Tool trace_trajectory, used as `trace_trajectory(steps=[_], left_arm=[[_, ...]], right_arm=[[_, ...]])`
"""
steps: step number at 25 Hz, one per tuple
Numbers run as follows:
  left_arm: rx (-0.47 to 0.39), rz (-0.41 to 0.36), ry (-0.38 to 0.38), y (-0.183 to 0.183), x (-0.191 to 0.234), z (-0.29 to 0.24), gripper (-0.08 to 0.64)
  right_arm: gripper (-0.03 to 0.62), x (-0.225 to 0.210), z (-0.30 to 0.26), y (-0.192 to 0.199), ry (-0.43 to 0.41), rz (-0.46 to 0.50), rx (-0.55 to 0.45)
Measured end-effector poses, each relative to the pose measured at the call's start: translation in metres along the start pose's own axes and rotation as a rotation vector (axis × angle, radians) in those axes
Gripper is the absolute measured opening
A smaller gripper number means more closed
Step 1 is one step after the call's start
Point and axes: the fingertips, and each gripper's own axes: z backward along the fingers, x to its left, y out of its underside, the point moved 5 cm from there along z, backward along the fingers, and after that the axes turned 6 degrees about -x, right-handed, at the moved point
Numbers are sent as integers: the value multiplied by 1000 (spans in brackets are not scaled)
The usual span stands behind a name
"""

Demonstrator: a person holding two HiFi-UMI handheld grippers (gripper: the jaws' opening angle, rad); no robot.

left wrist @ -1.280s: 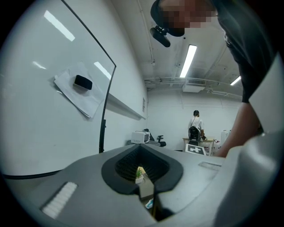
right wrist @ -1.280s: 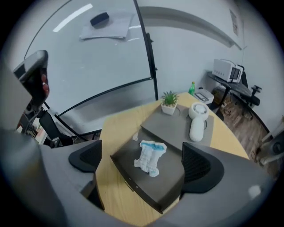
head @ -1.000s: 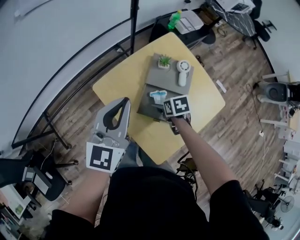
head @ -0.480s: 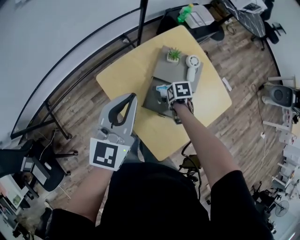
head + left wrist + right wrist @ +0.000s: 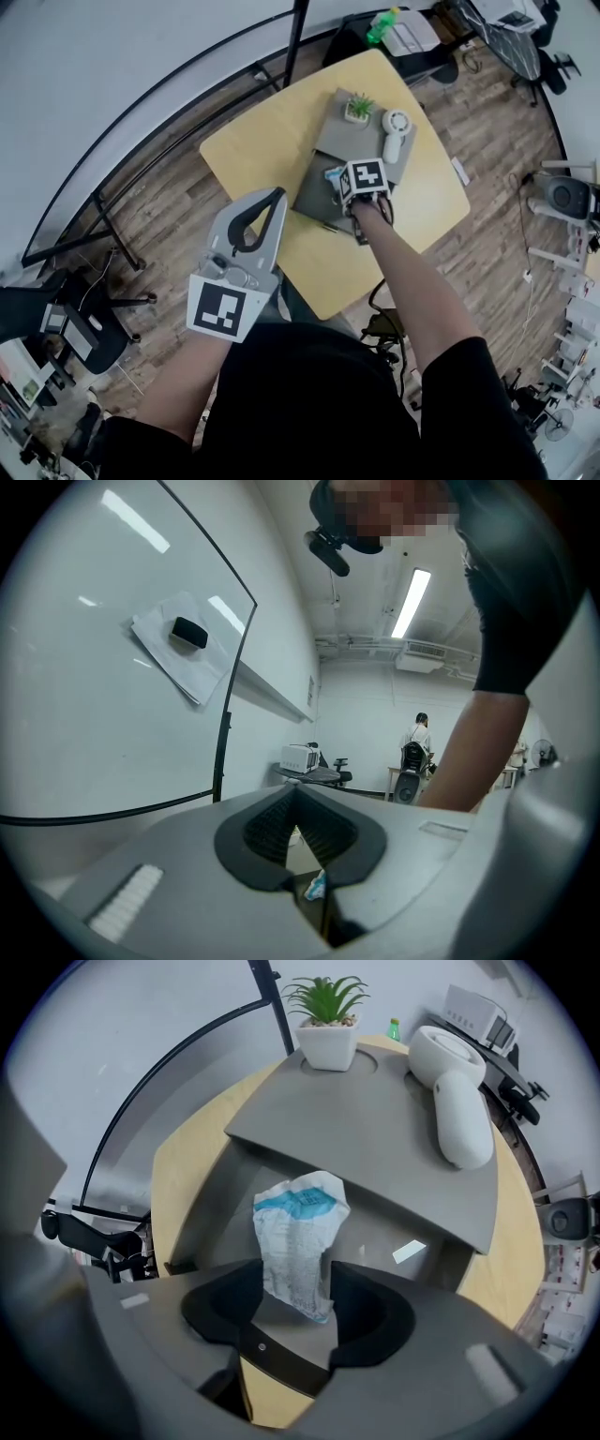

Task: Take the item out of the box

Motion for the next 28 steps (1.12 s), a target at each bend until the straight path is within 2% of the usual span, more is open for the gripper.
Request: trace_trajectory(steps=[3, 8, 14, 21, 28], left_arm=[[4, 7, 0, 2, -1, 1, 0], [8, 6, 5, 2, -2, -1, 0], [-2, 3, 14, -3, -6, -4, 0], [-28, -5, 47, -12, -20, -13, 0], [-80, -10, 99, -37, -42, -25, 0]], right_arm=[[189, 1, -2, 1, -2, 7, 2], [115, 3, 0, 1, -8, 75, 7], [103, 3, 18, 4, -52, 102, -27], [103, 5, 92, -9, -78, 162, -220], [103, 10, 210, -12, -43, 248, -520]])
